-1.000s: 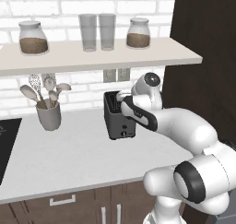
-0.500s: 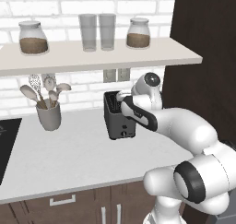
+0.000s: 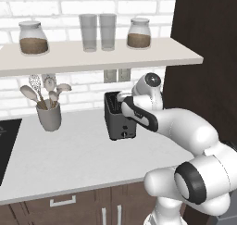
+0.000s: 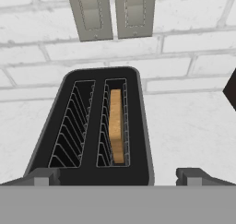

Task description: Start the toaster. Once the lever pops up, take the bread to the plate on the dining counter.

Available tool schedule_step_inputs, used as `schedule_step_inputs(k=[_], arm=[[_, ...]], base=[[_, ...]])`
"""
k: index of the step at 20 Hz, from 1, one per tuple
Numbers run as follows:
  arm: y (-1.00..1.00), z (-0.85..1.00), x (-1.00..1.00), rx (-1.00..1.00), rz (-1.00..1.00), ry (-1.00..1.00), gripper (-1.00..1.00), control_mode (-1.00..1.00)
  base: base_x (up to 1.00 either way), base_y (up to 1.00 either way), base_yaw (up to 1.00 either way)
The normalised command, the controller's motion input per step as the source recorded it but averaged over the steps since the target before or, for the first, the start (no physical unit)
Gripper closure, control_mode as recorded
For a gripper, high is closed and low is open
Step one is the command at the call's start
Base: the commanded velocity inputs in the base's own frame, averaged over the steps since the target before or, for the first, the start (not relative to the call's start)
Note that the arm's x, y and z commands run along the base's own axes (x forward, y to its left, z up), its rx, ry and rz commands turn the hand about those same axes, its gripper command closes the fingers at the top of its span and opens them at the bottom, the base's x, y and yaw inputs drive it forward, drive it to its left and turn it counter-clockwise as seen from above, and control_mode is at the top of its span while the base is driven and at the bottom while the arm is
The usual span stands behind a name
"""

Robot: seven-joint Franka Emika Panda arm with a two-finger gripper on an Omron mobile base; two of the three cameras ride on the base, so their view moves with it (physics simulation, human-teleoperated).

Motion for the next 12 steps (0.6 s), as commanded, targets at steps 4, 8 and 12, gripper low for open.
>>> schedule_step_inputs(k=[4, 8, 12], arm=[[0.00, 0.00, 0.00, 0.00, 0.00, 0.00, -1.00, -1.00], [0.00, 0.00, 0.00, 0.00, 0.00, 0.00, -1.00, -1.00], [0.00, 0.00, 0.00, 0.00, 0.00, 0.00, -1.00, -1.00]], base=[[0.00, 0.00, 0.00], [0.00, 0.00, 0.00], [0.00, 0.00, 0.00]])
